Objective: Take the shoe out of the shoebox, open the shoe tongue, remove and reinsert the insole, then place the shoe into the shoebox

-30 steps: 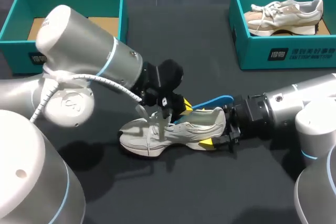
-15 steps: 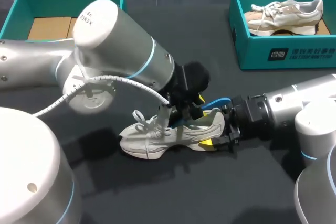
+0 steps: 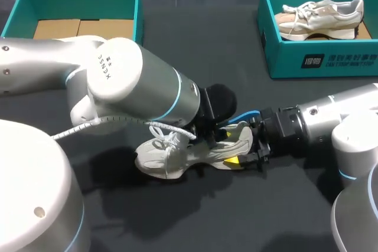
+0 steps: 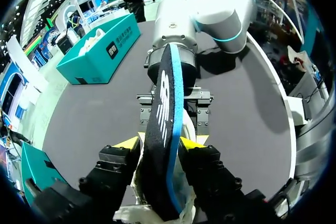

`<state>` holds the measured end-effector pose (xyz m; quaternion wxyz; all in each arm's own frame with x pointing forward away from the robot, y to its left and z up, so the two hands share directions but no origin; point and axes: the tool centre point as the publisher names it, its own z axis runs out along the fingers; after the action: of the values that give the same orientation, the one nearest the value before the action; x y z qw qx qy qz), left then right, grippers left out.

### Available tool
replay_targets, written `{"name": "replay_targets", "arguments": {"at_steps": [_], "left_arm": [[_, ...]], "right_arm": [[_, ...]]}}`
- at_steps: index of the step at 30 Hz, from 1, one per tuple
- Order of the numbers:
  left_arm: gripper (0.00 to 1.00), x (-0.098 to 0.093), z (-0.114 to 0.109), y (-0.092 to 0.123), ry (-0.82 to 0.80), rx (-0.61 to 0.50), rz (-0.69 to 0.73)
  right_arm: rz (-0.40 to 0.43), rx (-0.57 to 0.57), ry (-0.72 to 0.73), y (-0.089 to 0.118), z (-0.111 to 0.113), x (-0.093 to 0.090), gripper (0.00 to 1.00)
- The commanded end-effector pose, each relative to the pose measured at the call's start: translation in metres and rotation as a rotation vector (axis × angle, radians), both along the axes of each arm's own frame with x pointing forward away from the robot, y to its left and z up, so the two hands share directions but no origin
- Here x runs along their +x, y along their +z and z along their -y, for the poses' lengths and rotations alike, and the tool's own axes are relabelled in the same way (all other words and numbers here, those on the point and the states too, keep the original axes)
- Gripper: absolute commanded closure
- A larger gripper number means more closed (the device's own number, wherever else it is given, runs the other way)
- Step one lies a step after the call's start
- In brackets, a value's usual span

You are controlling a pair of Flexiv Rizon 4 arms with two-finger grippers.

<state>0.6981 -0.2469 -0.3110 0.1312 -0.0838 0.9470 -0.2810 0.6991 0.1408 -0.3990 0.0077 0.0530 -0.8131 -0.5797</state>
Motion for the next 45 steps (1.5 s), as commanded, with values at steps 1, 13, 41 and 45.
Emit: {"name": "replay_targets", "arguments": {"at_steps": [1,13,41,45], "left_arm": [[0.53,0.002,0.002,-0.004,0.003,0.003,0.035],[0.55,0.008,0.009,-0.011,-0.018,-0.031,0.077],[1.0,0.011,0.04,0.071,-0.101,-0.237,-0.239],[1.0,0.006,0.047,0.086,-0.126,-0.28,-0.284]], "right_arm": [[0.0,-0.003,-0.002,-0.001,-0.002,0.0,1.0],[0.0,-0.003,-0.002,-0.001,-0.002,0.0,1.0],[0.0,-0.003,-0.002,-0.001,-0.002,0.0,1.0],[0.0,-0.003,-0.002,-0.001,-0.002,0.0,1.0]]}}
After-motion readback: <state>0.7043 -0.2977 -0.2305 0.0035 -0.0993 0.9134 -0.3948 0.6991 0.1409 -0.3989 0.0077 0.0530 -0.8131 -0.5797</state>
